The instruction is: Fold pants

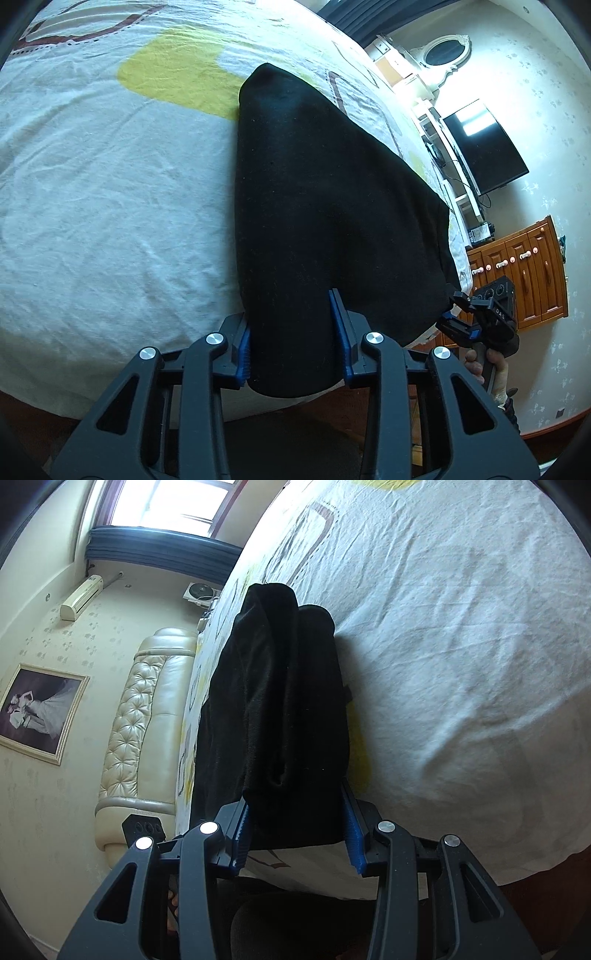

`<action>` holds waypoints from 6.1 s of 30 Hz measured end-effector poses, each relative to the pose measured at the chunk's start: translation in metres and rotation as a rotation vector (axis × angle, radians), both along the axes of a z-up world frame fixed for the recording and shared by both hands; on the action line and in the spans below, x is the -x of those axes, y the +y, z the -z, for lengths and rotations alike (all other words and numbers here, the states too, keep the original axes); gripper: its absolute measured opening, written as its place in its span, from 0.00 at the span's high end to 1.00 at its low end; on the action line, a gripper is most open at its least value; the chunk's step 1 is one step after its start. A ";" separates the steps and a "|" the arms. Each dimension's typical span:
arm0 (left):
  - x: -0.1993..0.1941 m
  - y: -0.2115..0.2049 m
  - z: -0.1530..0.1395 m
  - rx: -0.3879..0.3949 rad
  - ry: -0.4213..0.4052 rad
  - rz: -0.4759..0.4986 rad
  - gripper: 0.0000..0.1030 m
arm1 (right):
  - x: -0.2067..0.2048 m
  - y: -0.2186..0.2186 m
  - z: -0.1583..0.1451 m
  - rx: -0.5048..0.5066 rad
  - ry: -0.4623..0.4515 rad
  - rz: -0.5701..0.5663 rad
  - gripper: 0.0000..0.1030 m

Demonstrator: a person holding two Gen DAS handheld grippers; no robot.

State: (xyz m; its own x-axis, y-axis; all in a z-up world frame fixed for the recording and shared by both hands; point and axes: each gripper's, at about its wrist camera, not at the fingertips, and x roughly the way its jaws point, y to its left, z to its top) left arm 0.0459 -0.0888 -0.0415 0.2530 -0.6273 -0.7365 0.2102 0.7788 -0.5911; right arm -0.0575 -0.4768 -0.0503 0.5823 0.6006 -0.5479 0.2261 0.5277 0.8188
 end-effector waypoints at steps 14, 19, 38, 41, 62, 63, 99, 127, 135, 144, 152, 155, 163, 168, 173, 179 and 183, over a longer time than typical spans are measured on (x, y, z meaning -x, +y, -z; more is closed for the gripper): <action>0.008 0.078 0.000 0.014 0.029 -0.066 0.64 | -0.039 0.067 0.001 0.037 0.016 -0.144 0.57; 0.005 0.098 0.004 0.123 0.078 -0.044 0.55 | -0.034 0.060 0.001 0.014 0.019 -0.127 0.36; -0.092 0.092 0.012 0.181 0.005 -0.082 0.34 | -0.127 0.027 0.011 -0.119 -0.082 -0.023 0.24; -0.108 0.091 0.019 0.213 0.031 -0.103 0.33 | -0.136 0.030 0.012 -0.117 -0.087 -0.041 0.22; -0.142 0.080 0.020 0.097 -0.011 -0.107 0.70 | -0.144 0.042 0.016 -0.013 -0.057 -0.058 0.62; -0.143 0.078 0.018 0.076 -0.022 -0.102 0.70 | -0.145 0.043 0.014 -0.006 -0.065 -0.056 0.62; -0.233 0.107 0.012 0.045 -0.038 -0.175 0.71 | -0.243 0.067 0.021 -0.033 -0.111 -0.042 0.62; -0.095 0.106 0.017 0.264 0.039 -0.069 0.05 | -0.139 0.071 0.013 -0.069 -0.077 -0.089 0.28; -0.095 0.091 0.018 0.185 -0.011 -0.090 0.03 | -0.143 0.092 0.012 0.028 -0.035 -0.128 0.43; -0.089 0.081 0.011 0.051 -0.039 -0.100 0.29 | -0.142 0.092 0.018 0.031 -0.038 -0.104 0.49; -0.088 0.079 0.006 0.038 -0.062 -0.119 0.56 | -0.145 0.093 0.016 0.013 -0.056 -0.100 0.56; -0.088 0.081 0.004 0.031 -0.068 -0.124 0.61 | -0.145 0.092 0.015 0.008 -0.063 -0.100 0.59; -0.087 0.084 0.002 -0.007 -0.088 -0.129 0.67 | -0.143 0.092 0.010 -0.003 -0.074 -0.099 0.61; -0.087 0.086 0.002 -0.009 -0.081 -0.137 0.68 | -0.141 0.092 0.009 -0.010 -0.074 -0.097 0.62; -0.087 0.087 0.001 -0.011 -0.076 -0.143 0.69 | -0.139 0.091 0.008 -0.015 -0.076 -0.098 0.62; -0.085 0.091 0.000 -0.012 -0.067 -0.148 0.69 | -0.135 0.094 0.005 -0.017 -0.072 -0.105 0.62; -0.084 0.094 -0.001 -0.009 -0.058 -0.150 0.69 | -0.133 0.097 0.005 -0.018 -0.066 -0.112 0.62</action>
State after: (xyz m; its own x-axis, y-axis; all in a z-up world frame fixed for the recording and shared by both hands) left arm 0.1298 0.0055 -0.0409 0.3855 -0.5730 -0.7232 0.1242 0.8089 -0.5746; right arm 0.0751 -0.3801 -0.0551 0.5458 0.6734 -0.4986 0.1117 0.5313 0.8398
